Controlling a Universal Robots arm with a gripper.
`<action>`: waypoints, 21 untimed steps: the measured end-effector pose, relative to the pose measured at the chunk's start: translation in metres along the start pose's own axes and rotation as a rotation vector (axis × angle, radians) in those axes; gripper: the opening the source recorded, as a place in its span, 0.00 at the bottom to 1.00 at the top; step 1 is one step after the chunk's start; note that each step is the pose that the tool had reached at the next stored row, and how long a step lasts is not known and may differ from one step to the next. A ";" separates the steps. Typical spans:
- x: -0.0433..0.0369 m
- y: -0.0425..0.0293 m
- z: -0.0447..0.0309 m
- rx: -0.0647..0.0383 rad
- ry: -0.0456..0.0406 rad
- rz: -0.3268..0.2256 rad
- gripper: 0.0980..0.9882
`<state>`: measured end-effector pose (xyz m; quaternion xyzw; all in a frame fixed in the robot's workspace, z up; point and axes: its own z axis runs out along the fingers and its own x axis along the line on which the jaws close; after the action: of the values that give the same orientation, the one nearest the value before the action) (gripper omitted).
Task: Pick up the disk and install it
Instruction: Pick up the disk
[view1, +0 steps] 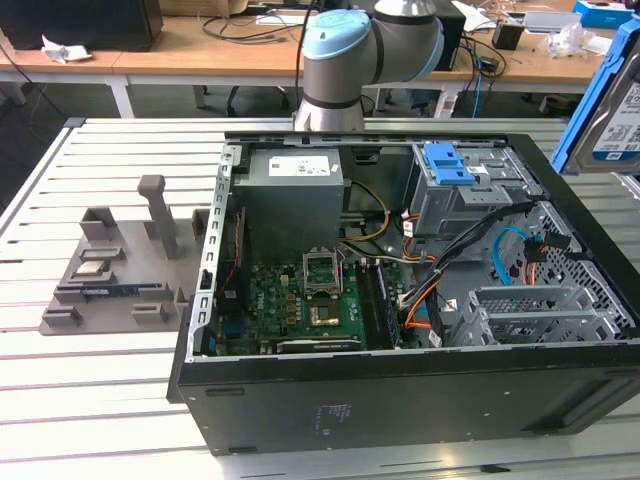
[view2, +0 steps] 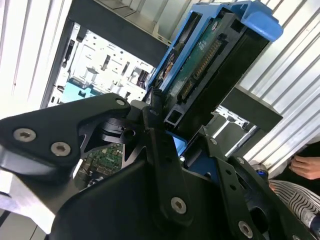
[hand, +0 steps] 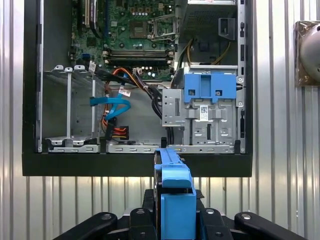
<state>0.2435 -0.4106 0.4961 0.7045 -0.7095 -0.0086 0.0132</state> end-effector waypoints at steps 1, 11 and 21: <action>0.0025 0.0000 0.0001 0.000 0.0001 0.000 0.30; 0.0361 0.0000 0.0018 0.000 0.0003 0.000 0.30; 0.0680 -0.0001 0.0038 0.000 0.0003 0.000 0.30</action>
<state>0.2430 -0.4787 0.4928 0.7045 -0.7095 -0.0085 0.0133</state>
